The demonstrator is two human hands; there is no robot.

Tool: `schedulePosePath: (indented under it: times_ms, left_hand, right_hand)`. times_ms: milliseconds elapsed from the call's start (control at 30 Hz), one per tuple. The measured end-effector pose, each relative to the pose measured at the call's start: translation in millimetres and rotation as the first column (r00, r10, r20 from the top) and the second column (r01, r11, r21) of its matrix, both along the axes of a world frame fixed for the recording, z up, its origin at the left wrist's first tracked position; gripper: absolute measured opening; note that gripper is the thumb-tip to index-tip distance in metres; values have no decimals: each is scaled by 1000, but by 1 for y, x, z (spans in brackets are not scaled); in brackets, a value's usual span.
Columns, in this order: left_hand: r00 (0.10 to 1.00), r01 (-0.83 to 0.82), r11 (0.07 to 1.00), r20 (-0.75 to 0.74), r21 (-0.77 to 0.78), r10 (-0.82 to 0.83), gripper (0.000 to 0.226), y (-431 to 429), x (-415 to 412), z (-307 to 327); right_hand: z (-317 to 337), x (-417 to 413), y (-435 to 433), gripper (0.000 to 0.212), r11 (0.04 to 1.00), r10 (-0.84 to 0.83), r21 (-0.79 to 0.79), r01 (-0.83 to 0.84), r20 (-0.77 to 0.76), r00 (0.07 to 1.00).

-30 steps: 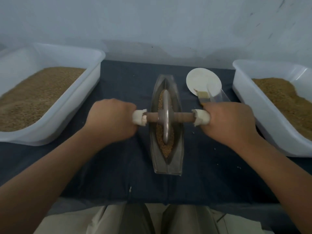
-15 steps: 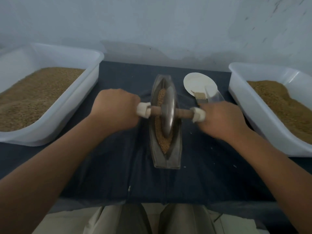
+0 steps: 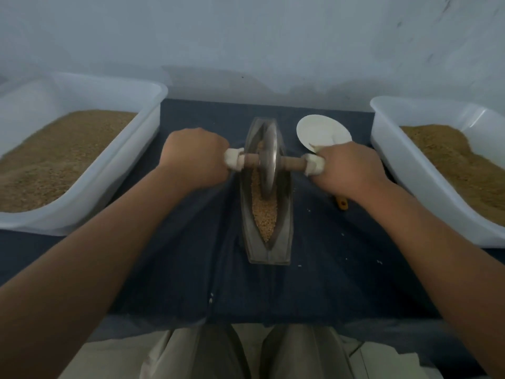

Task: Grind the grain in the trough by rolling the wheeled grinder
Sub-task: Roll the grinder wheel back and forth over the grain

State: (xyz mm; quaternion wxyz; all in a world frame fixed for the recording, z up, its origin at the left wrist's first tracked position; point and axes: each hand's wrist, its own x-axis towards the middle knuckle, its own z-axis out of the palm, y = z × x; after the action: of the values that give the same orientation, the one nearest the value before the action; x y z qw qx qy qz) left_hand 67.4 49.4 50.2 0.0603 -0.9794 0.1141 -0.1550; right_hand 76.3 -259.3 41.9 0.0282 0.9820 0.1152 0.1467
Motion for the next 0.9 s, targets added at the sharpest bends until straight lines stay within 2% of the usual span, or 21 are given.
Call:
schedulePosePath:
  times_ms: [100, 167, 300, 400, 467, 600, 733, 800, 900]
  left_hand:
    - [989, 80, 995, 123, 58, -87, 41, 13, -38, -14]
    - [972, 114, 992, 201, 46, -121, 52, 15, -47, -18]
    - [996, -4, 1000, 88, -9, 5, 38, 4, -12, -18]
    - [997, -79, 994, -1, -78, 79, 26, -4, 18, -8]
    - [997, -73, 993, -2, -89, 73, 25, -5, 20, -4]
    - [997, 2, 1000, 73, -6, -2, 34, 3, -15, -9]
    - [974, 62, 995, 212, 72, -76, 59, 13, -46, -17]
    - [981, 26, 996, 189, 81, -41, 56, 10, -38, -19]
    - [996, -45, 999, 83, 7, 45, 40, 2, -3, -17]
  right_hand:
    - [-7, -41, -14, 45, 991, 123, 54, -124, 10, 992]
    - [-9, -52, -18, 41, 988, 137, 65, -138, 14, 990]
    - [-16, -17, -6, 44, 999, 49, -3, -49, 103, 993]
    - [-7, 17, 6, 42, 1000, 6, 16, -9, 132, 991]
    - [0, 25, 10, 42, 1000, 9, 13, -10, 86, 996]
    - [3, -10, -1, 50, 999, 44, -10, -44, -34, 998]
    - [3, -47, -17, 47, 989, 136, 83, -121, -219, 966]
    - [-2, -40, -12, 50, 995, 94, 54, -86, -166, 982]
    - [-9, -8, 2, 51, 1000, 10, 5, -10, 52, 999]
